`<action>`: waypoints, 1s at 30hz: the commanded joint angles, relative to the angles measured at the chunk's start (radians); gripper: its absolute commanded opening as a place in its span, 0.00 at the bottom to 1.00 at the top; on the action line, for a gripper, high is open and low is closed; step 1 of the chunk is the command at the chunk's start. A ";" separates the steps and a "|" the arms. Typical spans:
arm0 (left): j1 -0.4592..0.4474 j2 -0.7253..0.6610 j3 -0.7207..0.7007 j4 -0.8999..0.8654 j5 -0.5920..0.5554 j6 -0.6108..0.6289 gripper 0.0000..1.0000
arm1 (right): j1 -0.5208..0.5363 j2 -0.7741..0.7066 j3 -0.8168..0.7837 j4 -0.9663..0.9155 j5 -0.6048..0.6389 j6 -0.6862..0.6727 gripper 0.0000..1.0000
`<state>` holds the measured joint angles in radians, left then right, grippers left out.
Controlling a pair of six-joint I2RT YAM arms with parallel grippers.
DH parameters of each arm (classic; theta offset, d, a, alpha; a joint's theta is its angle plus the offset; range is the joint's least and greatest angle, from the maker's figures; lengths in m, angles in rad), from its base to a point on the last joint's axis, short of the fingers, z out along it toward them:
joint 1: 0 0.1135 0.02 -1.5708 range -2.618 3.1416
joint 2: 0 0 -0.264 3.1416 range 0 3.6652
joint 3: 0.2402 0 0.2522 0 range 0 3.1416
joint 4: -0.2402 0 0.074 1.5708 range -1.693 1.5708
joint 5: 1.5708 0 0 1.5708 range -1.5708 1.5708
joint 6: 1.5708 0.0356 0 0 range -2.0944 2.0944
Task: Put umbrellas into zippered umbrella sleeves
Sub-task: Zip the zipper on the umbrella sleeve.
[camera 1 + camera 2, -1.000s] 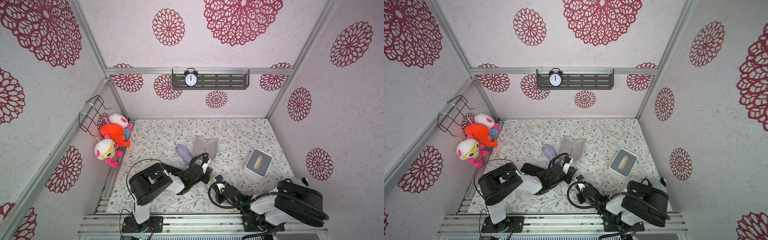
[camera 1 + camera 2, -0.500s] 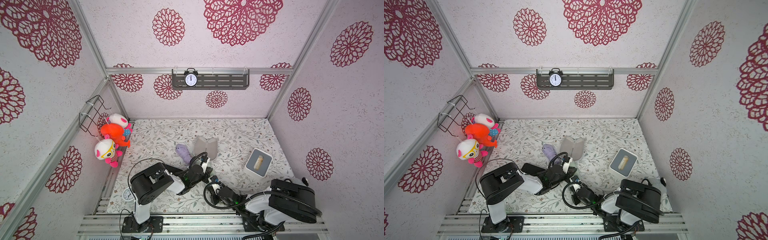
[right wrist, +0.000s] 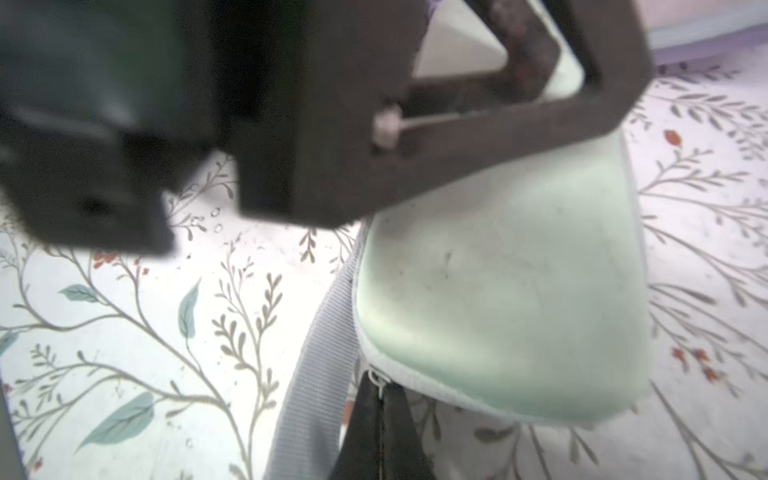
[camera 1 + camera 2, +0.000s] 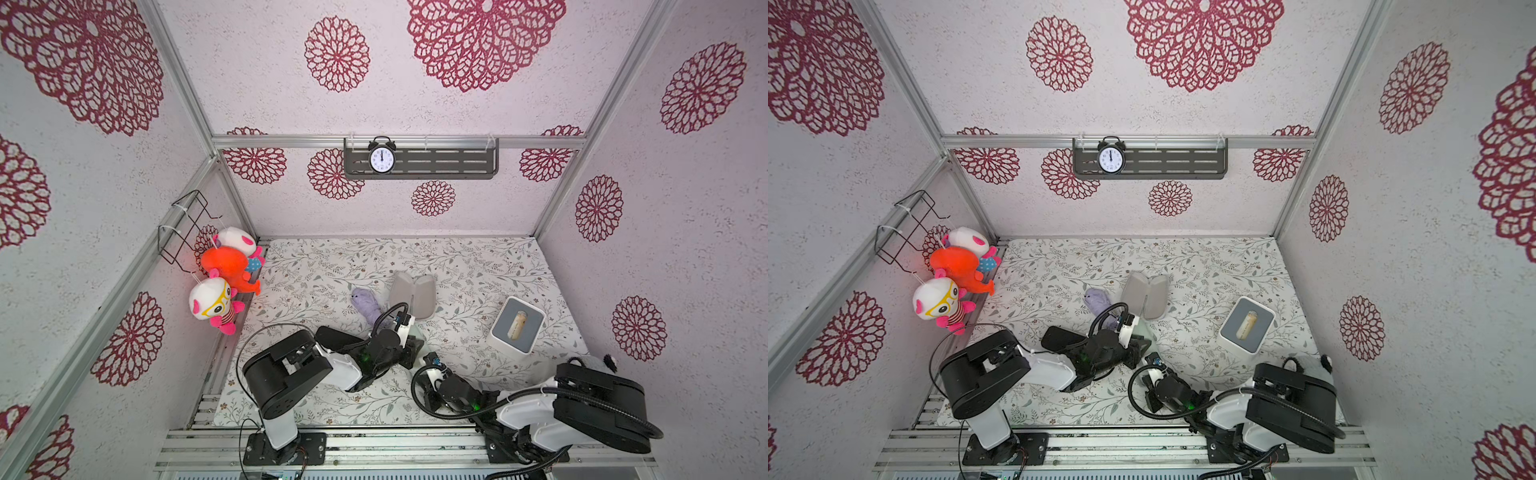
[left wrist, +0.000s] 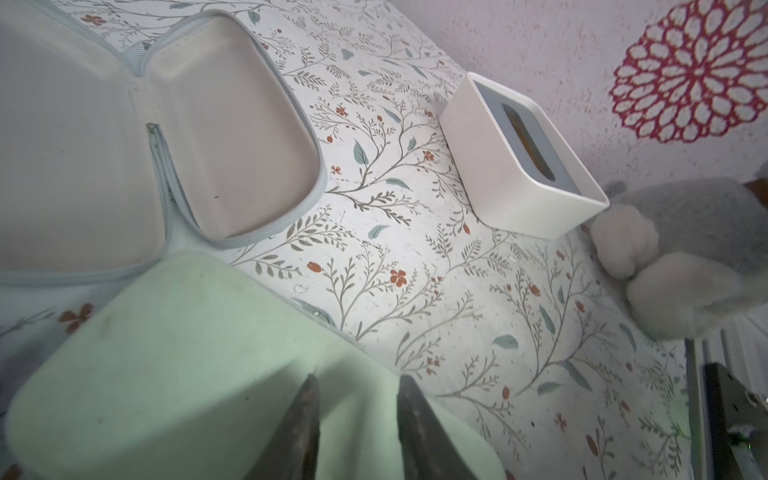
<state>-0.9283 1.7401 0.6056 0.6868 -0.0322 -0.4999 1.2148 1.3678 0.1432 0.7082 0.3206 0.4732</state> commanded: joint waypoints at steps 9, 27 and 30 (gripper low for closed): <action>0.005 0.164 0.131 -0.126 0.014 0.071 0.29 | 0.002 -0.108 -0.020 -0.186 0.068 0.033 0.00; -0.079 0.347 0.112 -0.200 -0.141 -0.221 0.00 | 0.157 -0.046 0.092 -0.216 0.258 0.259 0.00; -0.080 0.386 0.117 -0.185 -0.133 -0.238 0.00 | 0.163 -0.002 0.093 -0.127 0.254 0.266 0.00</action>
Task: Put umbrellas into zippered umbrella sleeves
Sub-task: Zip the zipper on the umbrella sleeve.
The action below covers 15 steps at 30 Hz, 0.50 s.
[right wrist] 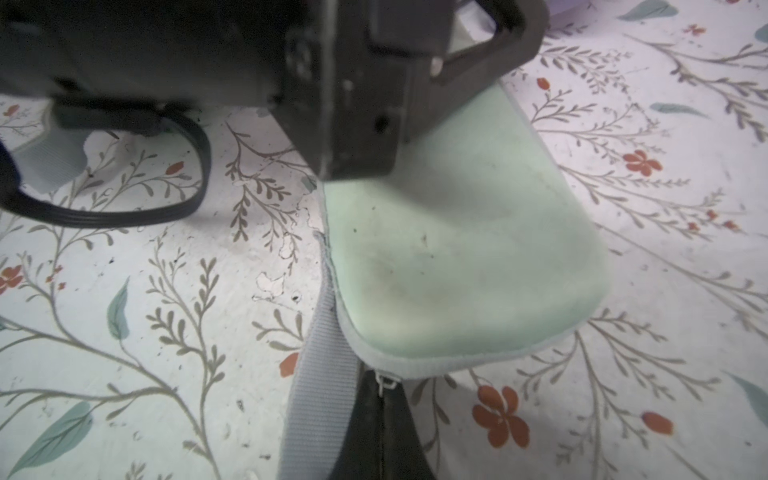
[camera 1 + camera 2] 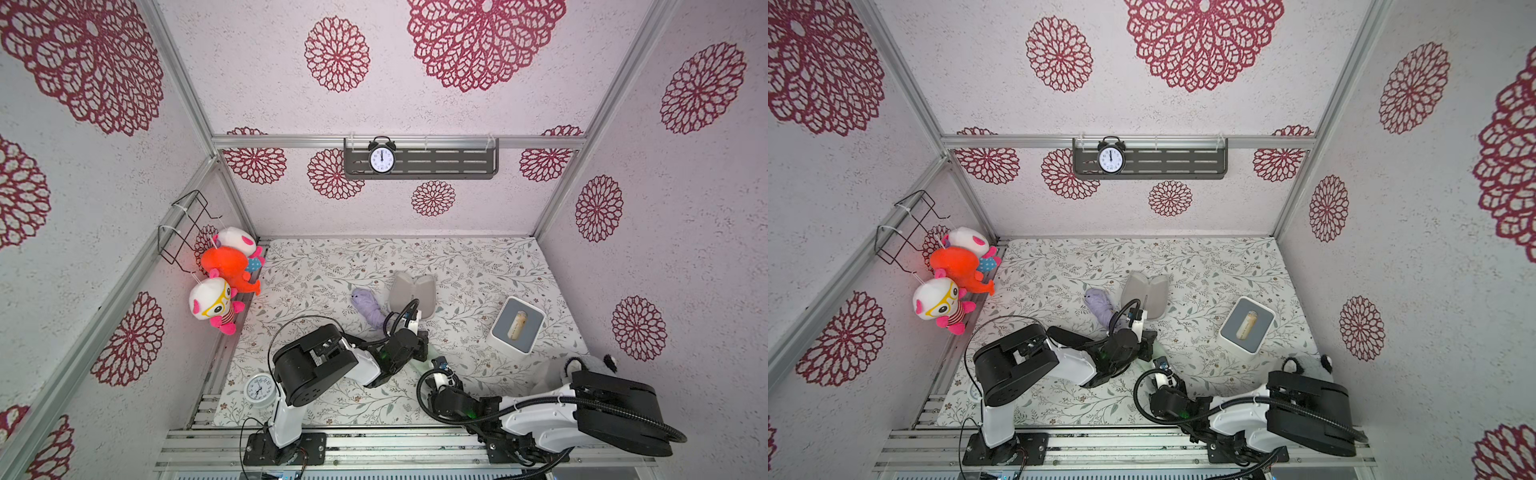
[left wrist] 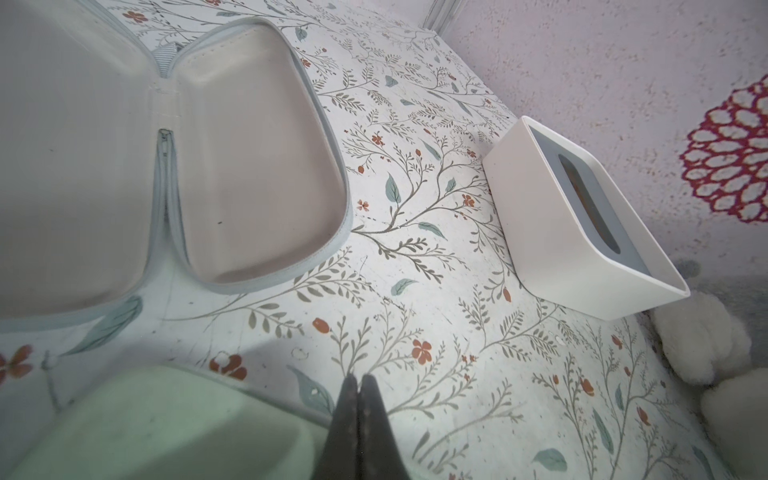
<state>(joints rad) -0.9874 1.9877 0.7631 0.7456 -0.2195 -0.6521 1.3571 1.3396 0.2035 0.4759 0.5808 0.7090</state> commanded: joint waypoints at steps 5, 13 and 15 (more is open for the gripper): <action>-0.019 0.169 -0.048 -0.213 0.075 -0.116 0.00 | 0.020 0.134 0.099 0.223 -0.004 -0.011 0.00; -0.005 0.127 -0.116 -0.092 0.145 -0.171 0.00 | -0.078 0.224 0.084 0.390 -0.080 -0.023 0.12; 0.004 0.048 -0.144 -0.087 0.152 -0.164 0.00 | -0.083 0.178 0.082 0.262 -0.084 -0.015 0.25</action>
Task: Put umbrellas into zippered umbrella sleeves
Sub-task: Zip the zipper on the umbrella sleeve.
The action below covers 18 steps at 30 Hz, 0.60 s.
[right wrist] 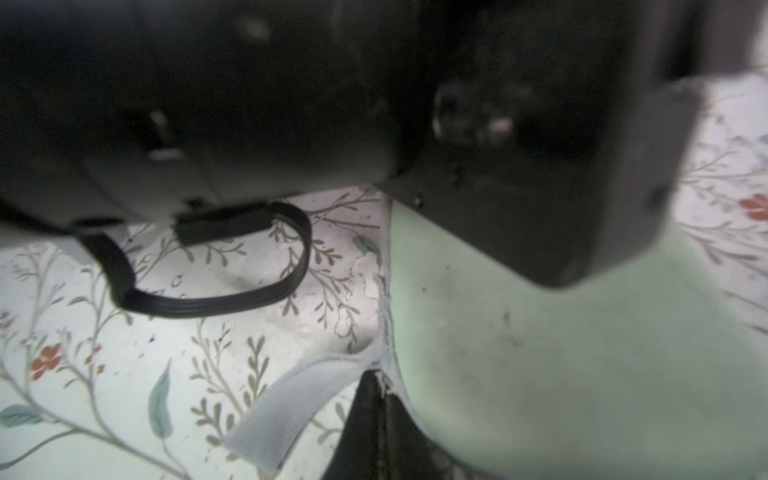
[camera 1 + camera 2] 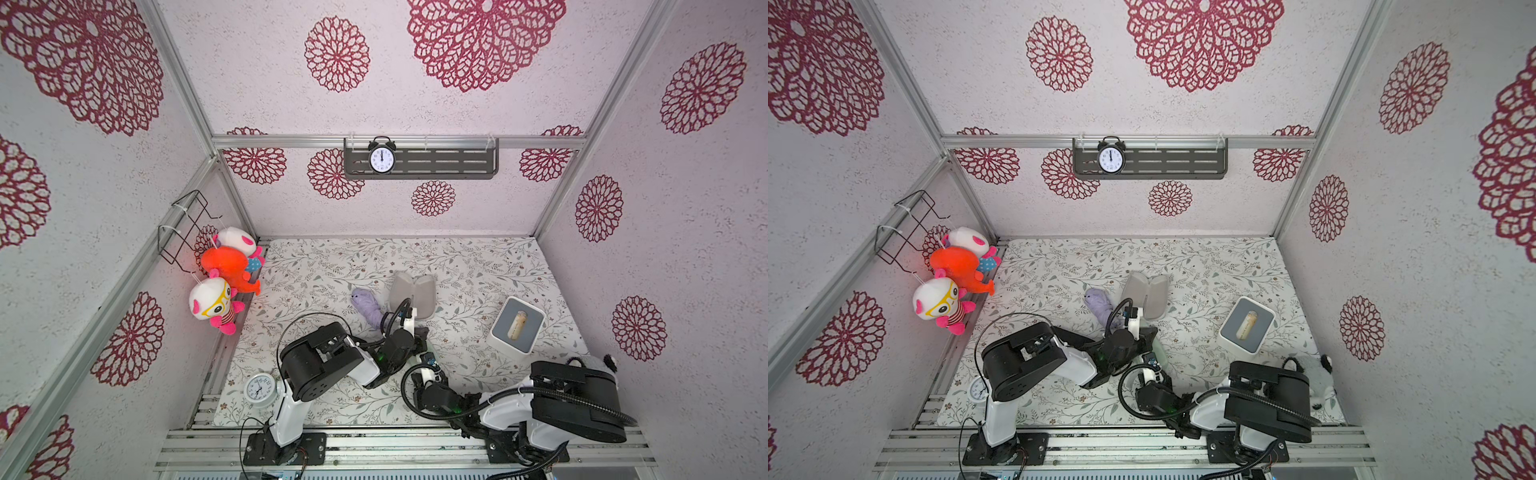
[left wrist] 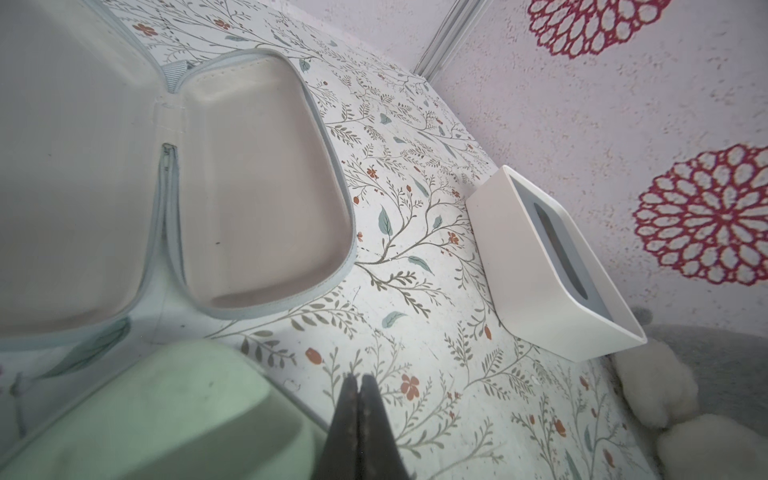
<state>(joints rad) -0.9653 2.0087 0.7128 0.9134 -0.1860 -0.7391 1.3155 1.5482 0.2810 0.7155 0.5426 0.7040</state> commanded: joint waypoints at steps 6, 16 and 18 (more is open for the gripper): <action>0.022 -0.294 -0.033 -0.529 0.055 0.064 0.15 | -0.053 -0.310 -0.011 -0.462 -0.108 0.062 0.51; 0.095 -0.558 0.058 -0.720 -0.045 0.228 0.47 | -0.198 -0.630 -0.027 -0.728 -0.100 0.043 0.60; 0.147 -0.579 0.133 -0.787 -0.012 0.275 0.67 | -0.219 -0.654 0.033 -0.742 -0.068 -0.006 0.74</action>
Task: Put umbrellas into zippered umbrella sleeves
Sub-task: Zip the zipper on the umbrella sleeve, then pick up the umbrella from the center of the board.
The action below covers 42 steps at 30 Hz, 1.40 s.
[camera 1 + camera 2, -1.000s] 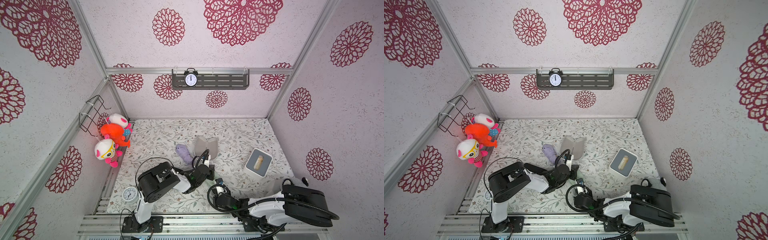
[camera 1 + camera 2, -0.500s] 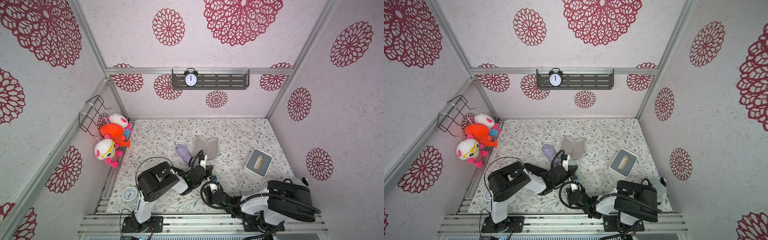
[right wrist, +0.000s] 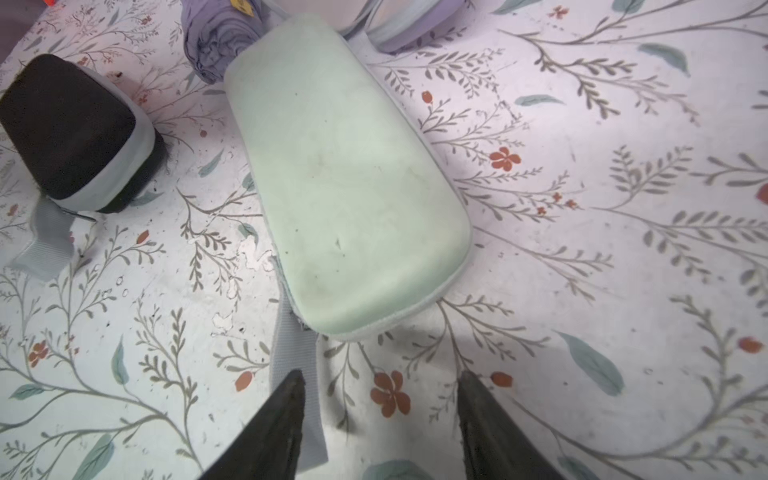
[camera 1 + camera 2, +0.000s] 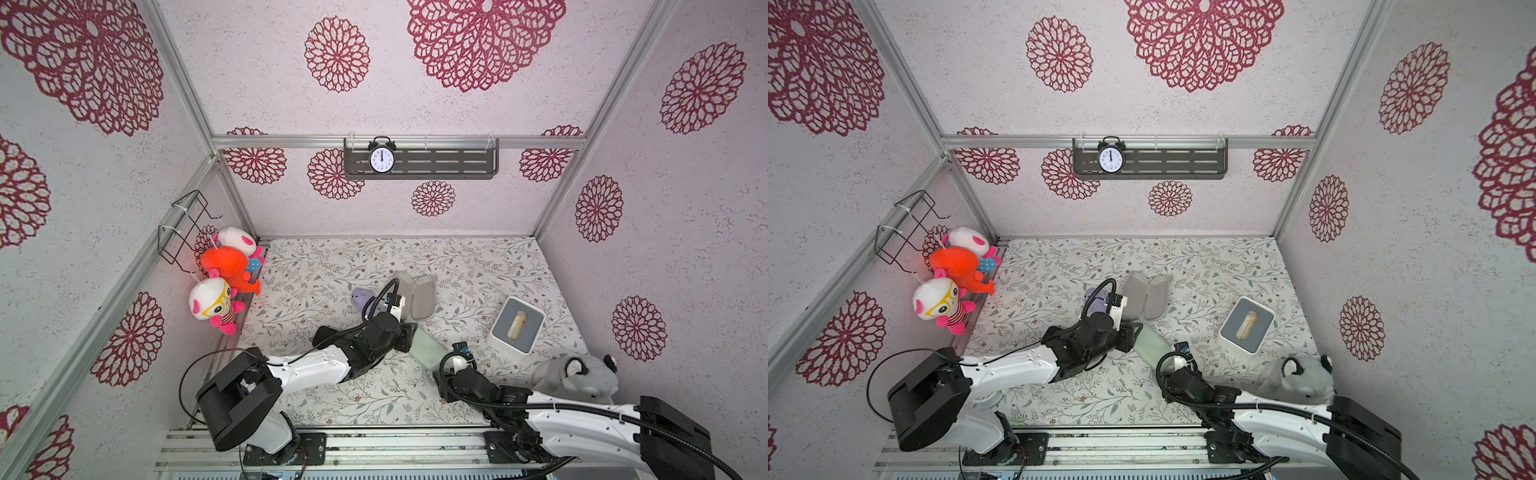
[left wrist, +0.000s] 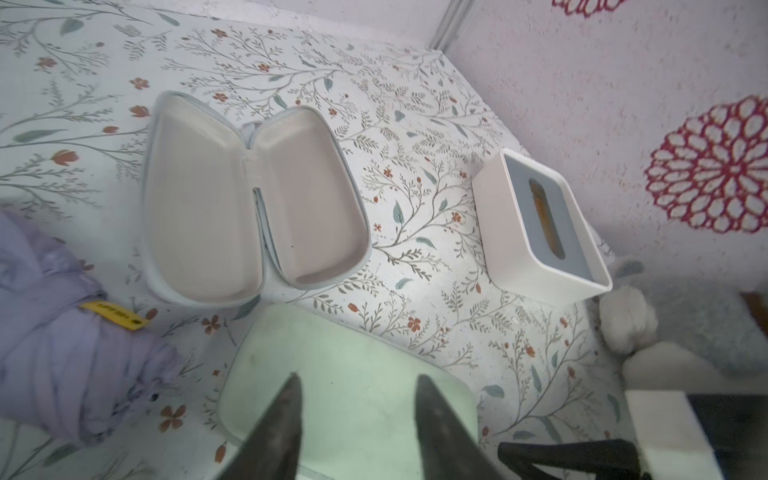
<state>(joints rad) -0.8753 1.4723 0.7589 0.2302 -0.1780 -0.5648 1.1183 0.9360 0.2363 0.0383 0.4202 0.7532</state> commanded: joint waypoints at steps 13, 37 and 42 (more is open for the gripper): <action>0.467 0.309 0.414 -0.286 0.262 0.100 1.00 | -0.541 0.412 0.500 0.144 -0.263 -0.367 0.99; 0.383 0.422 0.452 -0.632 0.015 -0.048 0.99 | -0.588 0.645 0.669 0.107 -0.296 -0.427 0.99; 0.390 0.545 0.534 -0.635 0.031 -0.053 0.96 | -0.588 0.608 0.619 0.130 -0.299 -0.435 0.99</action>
<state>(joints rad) -0.4923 1.9564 1.2625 -0.3862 -0.1589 -0.6022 0.5335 1.5951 0.8650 0.1276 0.1257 0.3428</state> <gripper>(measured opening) 0.970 0.989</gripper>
